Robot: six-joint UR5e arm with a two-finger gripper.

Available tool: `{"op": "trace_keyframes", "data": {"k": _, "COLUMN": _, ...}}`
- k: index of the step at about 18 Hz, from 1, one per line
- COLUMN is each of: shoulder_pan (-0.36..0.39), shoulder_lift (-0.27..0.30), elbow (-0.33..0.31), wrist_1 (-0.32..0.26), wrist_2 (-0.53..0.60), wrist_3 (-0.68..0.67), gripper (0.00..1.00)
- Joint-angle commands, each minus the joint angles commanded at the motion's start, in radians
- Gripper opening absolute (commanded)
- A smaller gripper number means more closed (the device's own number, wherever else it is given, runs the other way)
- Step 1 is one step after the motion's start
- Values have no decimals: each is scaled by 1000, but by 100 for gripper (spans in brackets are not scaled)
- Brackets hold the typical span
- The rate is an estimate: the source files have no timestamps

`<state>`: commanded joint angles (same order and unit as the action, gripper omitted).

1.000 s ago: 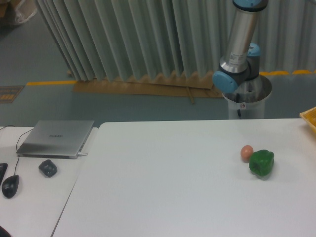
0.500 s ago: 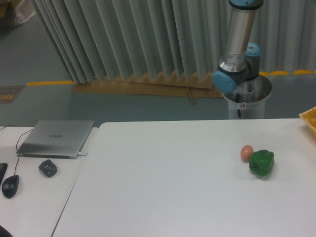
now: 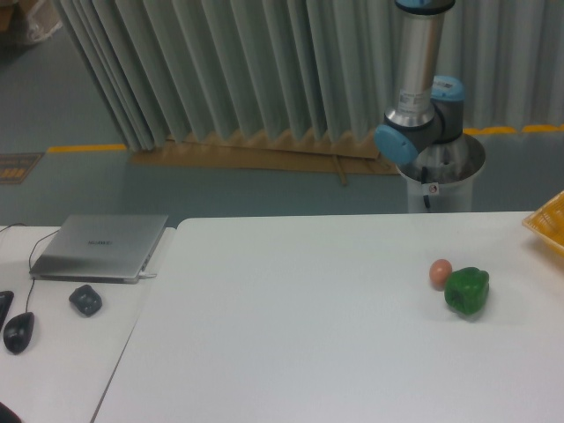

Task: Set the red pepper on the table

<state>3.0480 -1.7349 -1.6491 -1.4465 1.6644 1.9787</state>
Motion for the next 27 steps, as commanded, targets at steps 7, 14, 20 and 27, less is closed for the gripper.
{"op": "trace_keyframes", "data": {"k": 7, "shoulder_pan": -49, "shoulder_lift": 15, "elbow": 20, "wrist_1": -123, "wrist_2": -45, "wrist_3": 32, "gripper": 42}}
{"op": "trace_keyframes", "data": {"k": 14, "shoulder_pan": -26, "shoulder_lift": 14, "elbow": 41, "wrist_1": -150, "wrist_2": -107, "wrist_3": 97, "gripper": 43}}
{"op": "trace_keyframes", "data": {"k": 20, "shoulder_pan": -122, "shoulder_lift": 14, "elbow": 98, "wrist_1": -180, "wrist_2": -284, "wrist_3": -229, "gripper": 43}}
{"op": "trace_keyframes", "data": {"k": 27, "shoulder_pan": -307, "shoulder_lift": -15, "elbow": 135, "wrist_1": -68, "wrist_2": -288, "wrist_3": -546, "gripper": 43}}
